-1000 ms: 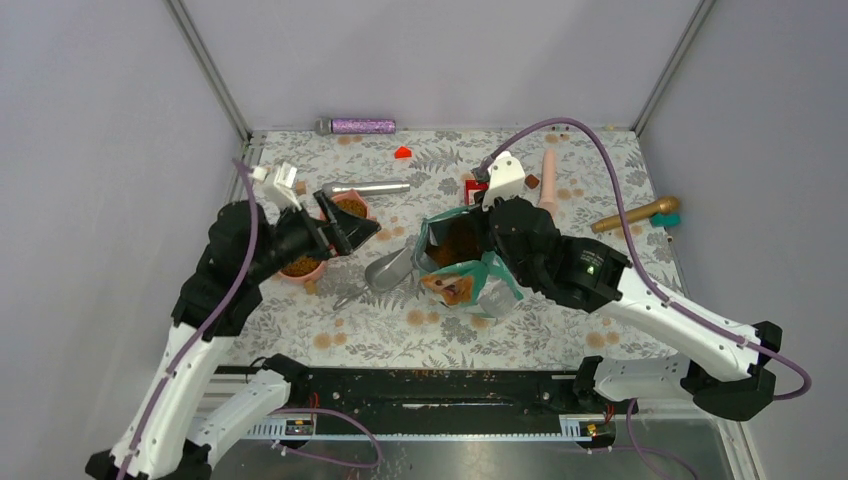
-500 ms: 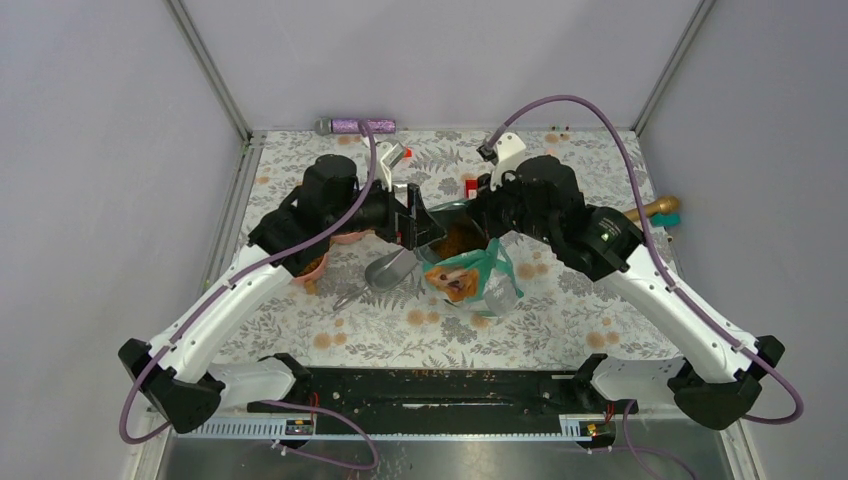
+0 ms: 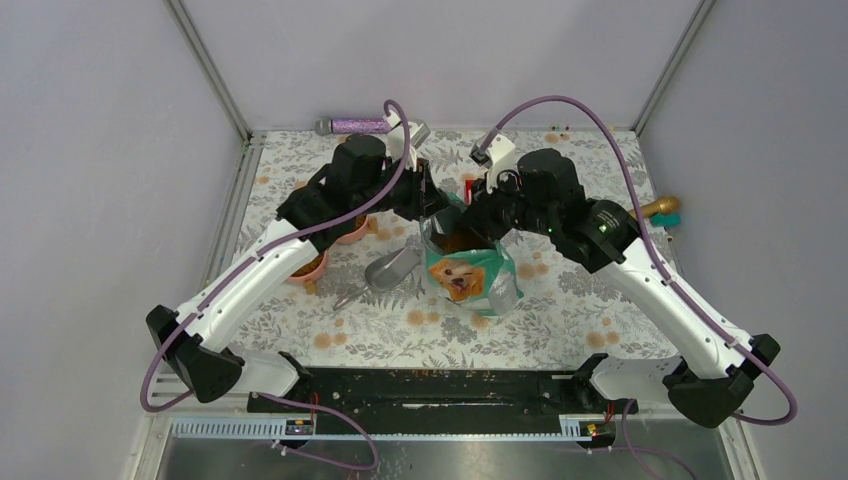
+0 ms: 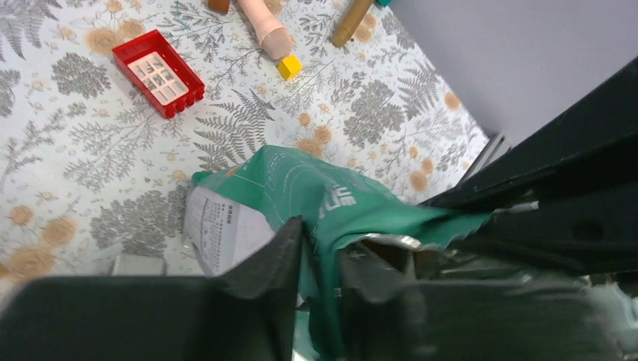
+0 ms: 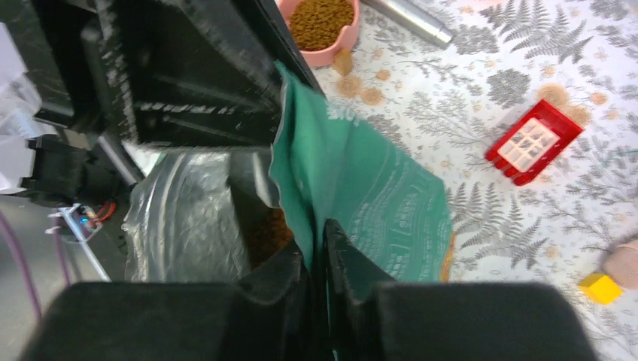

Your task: Serve the pet food

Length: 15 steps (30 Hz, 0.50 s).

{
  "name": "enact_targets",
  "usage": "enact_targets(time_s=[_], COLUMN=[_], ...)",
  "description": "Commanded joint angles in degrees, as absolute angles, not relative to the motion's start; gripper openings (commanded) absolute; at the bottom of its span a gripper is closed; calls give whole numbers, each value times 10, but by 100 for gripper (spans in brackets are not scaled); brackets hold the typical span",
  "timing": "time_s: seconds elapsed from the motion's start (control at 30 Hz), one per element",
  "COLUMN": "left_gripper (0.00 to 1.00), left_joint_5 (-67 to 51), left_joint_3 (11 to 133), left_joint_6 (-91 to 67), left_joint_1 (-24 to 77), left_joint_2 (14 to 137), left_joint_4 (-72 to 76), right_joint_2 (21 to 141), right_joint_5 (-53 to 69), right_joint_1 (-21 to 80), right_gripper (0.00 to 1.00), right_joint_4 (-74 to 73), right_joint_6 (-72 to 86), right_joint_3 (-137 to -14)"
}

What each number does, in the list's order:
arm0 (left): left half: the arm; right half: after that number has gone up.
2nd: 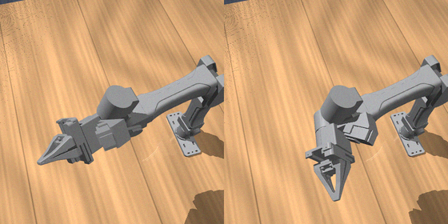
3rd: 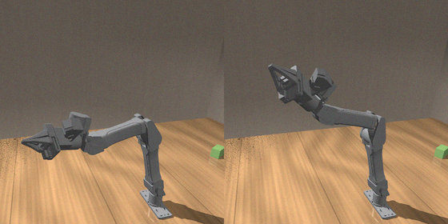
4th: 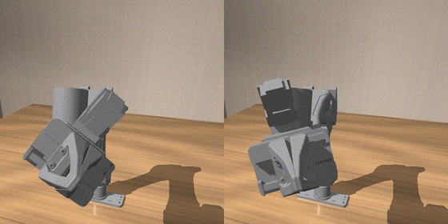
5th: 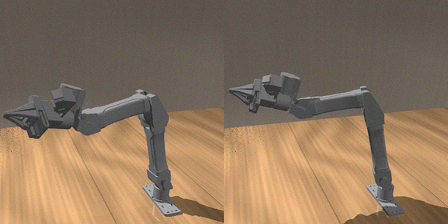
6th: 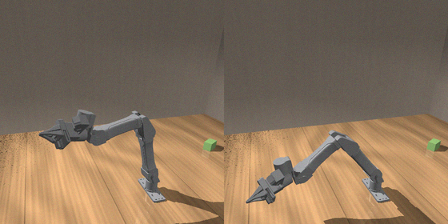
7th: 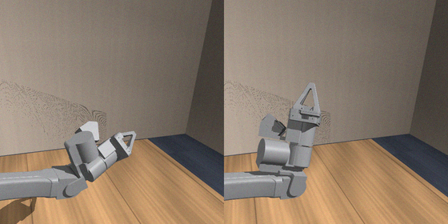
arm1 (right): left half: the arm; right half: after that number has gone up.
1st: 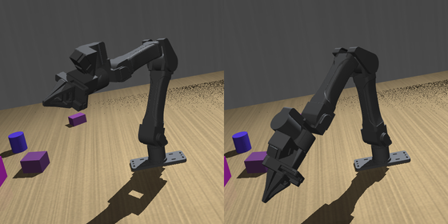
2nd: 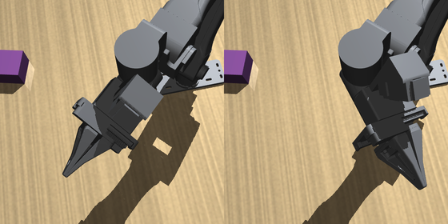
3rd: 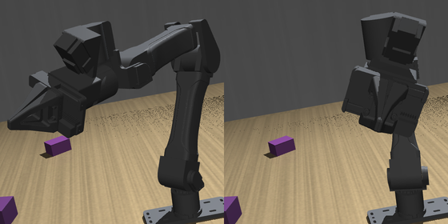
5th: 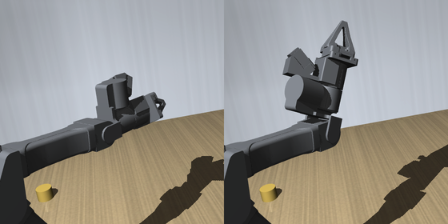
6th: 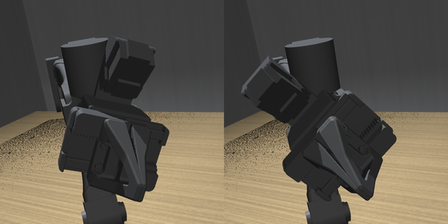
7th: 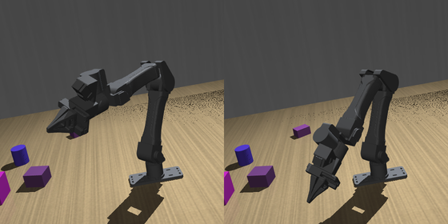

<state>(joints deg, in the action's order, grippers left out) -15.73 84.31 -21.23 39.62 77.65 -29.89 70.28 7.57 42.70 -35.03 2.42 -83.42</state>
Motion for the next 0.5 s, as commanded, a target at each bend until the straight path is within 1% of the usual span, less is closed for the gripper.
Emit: enact_targets(time_s=[0.0, 0.03, 0.07, 0.17, 0.2, 0.33, 0.47], left_gripper=[9, 6, 5, 6, 6, 3, 2], left_joint_5=[-53, -38, -27, -2, 12, 30, 29], left_joint_3=[864, 867, 869, 887, 895, 922, 936], left_joint_6=[-226, -237, -245, -263, -268, -280, -293], left_joint_1=[383, 384, 385, 387, 388, 394, 396], left_joint_2=[785, 783, 779, 780, 786, 806, 818], left_joint_4=[-299, -300, -301, -318, -329, -368, -385], right_joint_2=[670, 661, 649, 596, 578, 504, 465], right_joint_5=[171, 183, 191, 192, 182, 152, 203], right_joint_1=[429, 429, 429, 429, 429, 429, 430], right_gripper=[26, 36, 46, 95, 99, 99, 99], right_joint_4=[-402, -403, -402, -370, -353, -304, -262], right_joint_6=[18, 10, 4, -36, -44, -65, -109], right_joint_3=[-858, -854, -847, -808, -787, -707, -655])
